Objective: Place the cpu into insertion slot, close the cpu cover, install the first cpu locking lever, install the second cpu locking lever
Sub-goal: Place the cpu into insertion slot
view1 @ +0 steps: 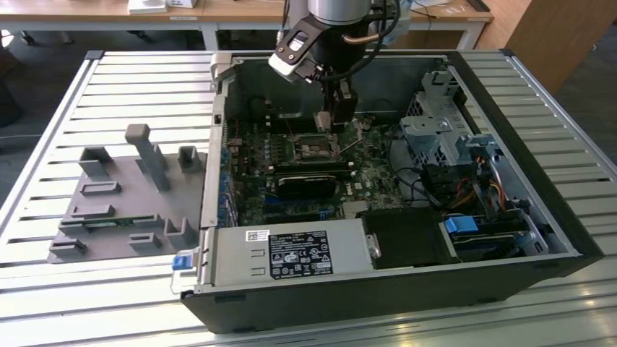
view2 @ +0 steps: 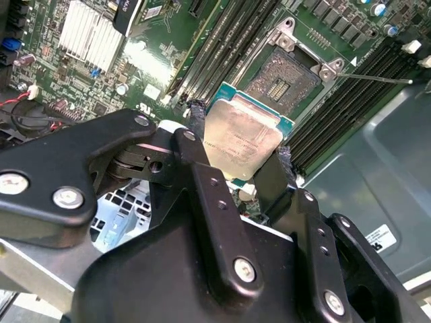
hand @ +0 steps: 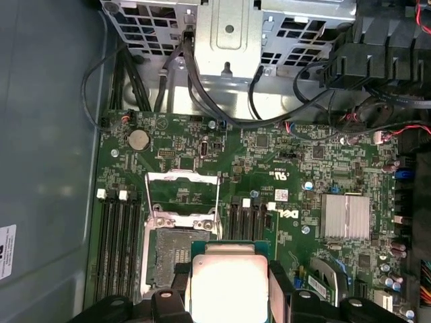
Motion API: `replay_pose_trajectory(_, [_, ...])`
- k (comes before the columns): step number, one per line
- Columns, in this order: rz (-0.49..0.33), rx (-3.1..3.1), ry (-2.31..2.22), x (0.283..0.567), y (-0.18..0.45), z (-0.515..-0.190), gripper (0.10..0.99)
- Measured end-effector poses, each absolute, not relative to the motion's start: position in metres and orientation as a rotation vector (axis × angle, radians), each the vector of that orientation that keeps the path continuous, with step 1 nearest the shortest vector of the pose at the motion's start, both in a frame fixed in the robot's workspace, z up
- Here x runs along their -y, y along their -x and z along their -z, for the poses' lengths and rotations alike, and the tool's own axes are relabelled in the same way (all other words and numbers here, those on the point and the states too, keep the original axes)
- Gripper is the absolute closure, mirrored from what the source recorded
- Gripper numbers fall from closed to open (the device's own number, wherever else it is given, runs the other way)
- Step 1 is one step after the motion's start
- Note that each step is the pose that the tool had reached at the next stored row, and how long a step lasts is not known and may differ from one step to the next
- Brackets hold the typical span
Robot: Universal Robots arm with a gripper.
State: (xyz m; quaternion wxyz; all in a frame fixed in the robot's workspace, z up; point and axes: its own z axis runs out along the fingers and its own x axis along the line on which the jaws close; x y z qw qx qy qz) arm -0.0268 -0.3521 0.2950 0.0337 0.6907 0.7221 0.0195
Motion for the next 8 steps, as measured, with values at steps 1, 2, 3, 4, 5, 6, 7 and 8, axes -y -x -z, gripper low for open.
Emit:
replay_pose_trajectory(1, [-0.06, -2.221, -2.125, 0.3521, 0.0268, -0.2942, 0.545])
replay_pose_trajectory(2, [-0.06, -2.221, -2.124, 0.3521, 0.0268, -0.2935, 0.545])
replay_pose_trajectory(3, [-0.059, -2.221, -2.124, 0.3521, 0.0268, -0.2927, 0.545])
replay_pose_trajectory(4, [-0.059, -2.221, -2.124, 0.3521, 0.0268, -0.2918, 0.545])
replay_pose_trajectory(5, [-0.058, -2.22, -2.124, 0.3521, 0.0268, -0.2908, 0.545])
replay_pose_trajectory(6, [-0.058, -2.221, -2.124, 0.3521, 0.0269, -0.2897, 0.545])
replay_pose_trajectory(7, [-0.057, -2.221, -2.124, 0.3521, 0.0269, -0.2885, 0.545])
replay_pose_trajectory(8, [-0.057, -2.221, -2.124, 0.3521, 0.0269, -0.2872, 0.545])
